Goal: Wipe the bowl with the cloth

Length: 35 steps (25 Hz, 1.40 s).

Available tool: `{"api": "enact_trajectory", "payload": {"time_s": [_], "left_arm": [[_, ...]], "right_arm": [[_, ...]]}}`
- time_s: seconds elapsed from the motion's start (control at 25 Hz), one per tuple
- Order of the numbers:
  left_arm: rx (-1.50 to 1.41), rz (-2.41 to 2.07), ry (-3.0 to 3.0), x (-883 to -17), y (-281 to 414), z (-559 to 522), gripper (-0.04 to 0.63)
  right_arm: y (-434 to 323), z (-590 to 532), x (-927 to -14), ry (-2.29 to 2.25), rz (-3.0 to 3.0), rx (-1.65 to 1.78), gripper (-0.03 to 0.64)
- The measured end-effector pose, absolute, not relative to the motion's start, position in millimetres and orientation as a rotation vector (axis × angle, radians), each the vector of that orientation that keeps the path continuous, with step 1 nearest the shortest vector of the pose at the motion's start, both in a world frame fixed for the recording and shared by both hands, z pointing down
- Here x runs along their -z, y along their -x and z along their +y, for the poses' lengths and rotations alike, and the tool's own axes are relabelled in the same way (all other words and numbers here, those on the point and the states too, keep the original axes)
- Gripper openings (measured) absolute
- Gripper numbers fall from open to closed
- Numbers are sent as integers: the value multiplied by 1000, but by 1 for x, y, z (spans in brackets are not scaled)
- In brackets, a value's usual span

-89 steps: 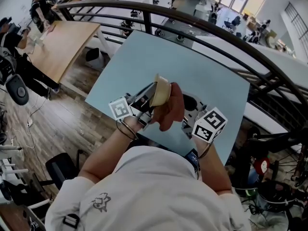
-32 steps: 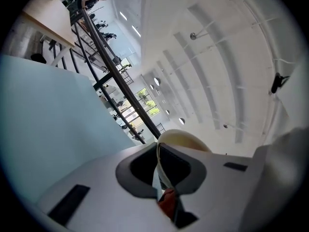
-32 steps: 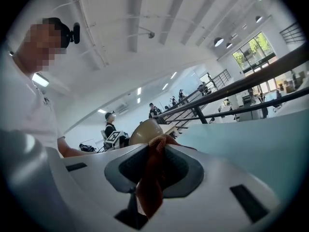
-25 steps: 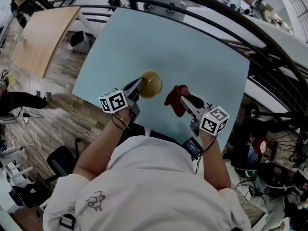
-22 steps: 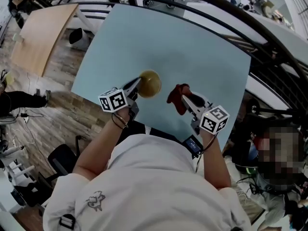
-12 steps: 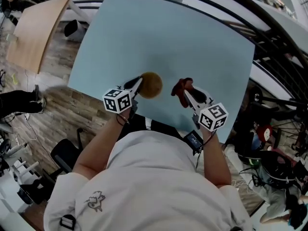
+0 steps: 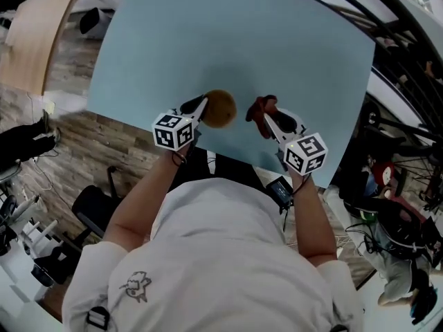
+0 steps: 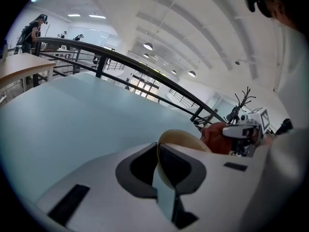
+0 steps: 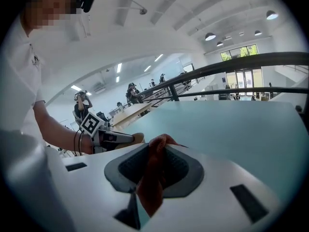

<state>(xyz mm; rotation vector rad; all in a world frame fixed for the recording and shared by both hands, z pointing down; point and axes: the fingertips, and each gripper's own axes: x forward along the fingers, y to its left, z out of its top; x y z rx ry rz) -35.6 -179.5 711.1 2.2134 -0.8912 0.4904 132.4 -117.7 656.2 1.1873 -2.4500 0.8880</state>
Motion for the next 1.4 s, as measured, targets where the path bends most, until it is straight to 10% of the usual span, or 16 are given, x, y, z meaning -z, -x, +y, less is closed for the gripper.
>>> {"api": "enact_trajectory", "payload": {"time_s": [1.4], "left_arm": [[-607,-896,-2239,-800,6,-187,26]], "right_arm": [[-150,-109,-722,-1233,-2319,-986,91]]}}
